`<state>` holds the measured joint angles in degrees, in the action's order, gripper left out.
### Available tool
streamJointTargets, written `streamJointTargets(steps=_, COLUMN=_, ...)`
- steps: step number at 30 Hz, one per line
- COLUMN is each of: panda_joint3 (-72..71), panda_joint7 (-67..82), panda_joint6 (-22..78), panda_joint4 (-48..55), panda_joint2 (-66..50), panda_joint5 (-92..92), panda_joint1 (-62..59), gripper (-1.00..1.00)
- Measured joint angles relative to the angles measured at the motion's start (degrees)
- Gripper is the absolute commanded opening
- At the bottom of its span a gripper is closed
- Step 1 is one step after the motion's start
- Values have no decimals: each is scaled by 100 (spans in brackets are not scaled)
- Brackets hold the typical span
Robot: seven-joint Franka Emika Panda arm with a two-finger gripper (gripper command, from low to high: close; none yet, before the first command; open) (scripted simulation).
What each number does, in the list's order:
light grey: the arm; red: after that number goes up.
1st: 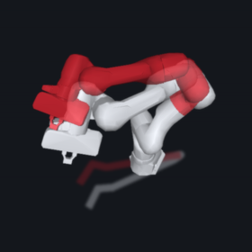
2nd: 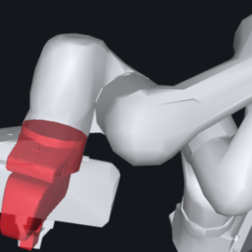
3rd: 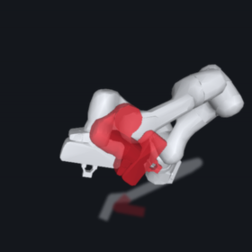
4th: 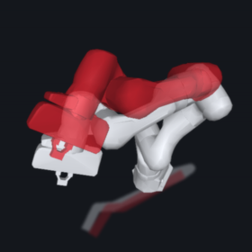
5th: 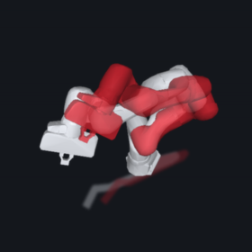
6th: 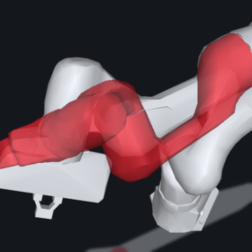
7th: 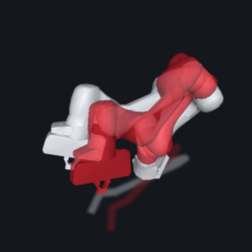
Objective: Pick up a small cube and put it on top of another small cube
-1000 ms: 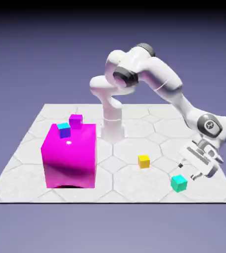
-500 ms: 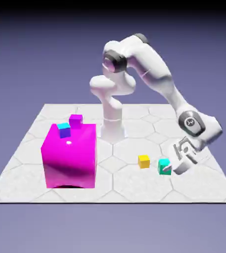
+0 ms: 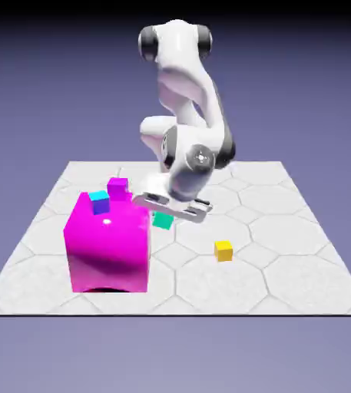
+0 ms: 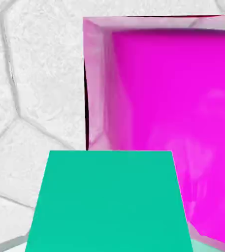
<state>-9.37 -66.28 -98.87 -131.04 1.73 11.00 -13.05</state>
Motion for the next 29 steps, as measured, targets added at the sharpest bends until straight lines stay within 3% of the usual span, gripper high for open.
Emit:
streamJointTargets(steps=18, panda_joint3=3739, panda_joint7=-3742, panda_joint6=-145, panda_joint4=-1554, panda_joint2=3190, panda_joint5=-3355, panda_joint1=-973, gripper=-100)
streamJointTargets(steps=22, panda_joint3=4309, panda_joint7=-4141, panda_joint6=-92, panda_joint4=-1602, panda_joint2=3291, panda_joint5=-3313, panda_joint1=-908, gripper=-100)
streamJointTargets(steps=25, panda_joint3=4215, panda_joint7=-3927, panda_joint6=-838, panda_joint4=-2207, panda_joint2=3159, panda_joint5=-3566, panda_joint1=-756, gripper=-100)
streamJointTargets(steps=26, panda_joint3=4184, panda_joint7=-3857, panda_joint6=-1079, panda_joint4=-2403, panda_joint2=3117, panda_joint5=-3648, panda_joint1=-707, gripper=100)
streamJointTargets(steps=29, panda_joint3=4215, panda_joint7=-3931, panda_joint6=-826, panda_joint4=-2201, panda_joint2=3160, panda_joint5=-3556, panda_joint1=-758, gripper=100)
